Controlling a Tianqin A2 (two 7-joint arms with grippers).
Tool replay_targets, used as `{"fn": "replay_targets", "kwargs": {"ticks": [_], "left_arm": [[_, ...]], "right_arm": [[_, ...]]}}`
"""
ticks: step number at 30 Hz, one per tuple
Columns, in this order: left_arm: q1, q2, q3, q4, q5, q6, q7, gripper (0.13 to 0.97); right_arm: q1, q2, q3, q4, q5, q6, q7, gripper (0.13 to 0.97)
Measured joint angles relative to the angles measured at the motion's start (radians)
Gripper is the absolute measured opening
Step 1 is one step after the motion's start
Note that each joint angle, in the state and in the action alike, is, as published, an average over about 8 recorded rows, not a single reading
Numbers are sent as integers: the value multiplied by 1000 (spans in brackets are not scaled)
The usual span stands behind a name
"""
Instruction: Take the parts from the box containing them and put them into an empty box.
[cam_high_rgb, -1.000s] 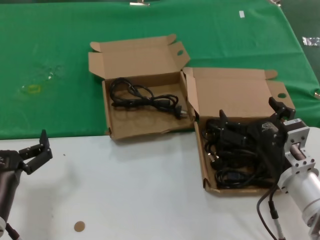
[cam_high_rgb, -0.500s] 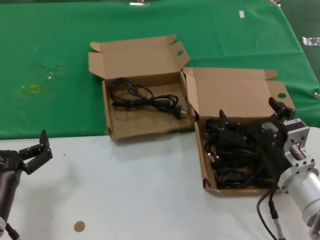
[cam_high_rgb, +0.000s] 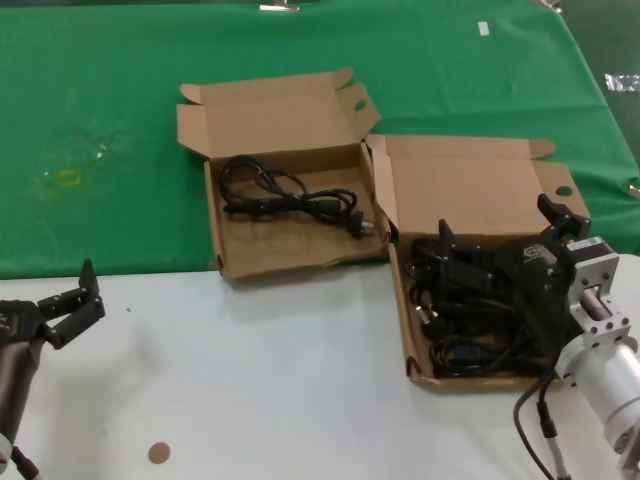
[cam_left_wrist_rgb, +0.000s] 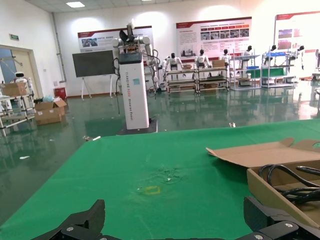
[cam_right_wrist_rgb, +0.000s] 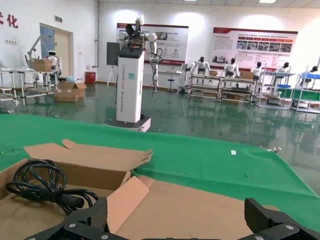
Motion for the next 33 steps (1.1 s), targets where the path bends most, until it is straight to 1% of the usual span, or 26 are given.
{"fn": "replay_targets", "kwargs": {"ticks": [33], "left_arm": [[0, 0, 0, 0, 0, 0, 0, 966]], "right_arm": [[0, 0, 0, 0, 0, 0, 0, 966]]}}
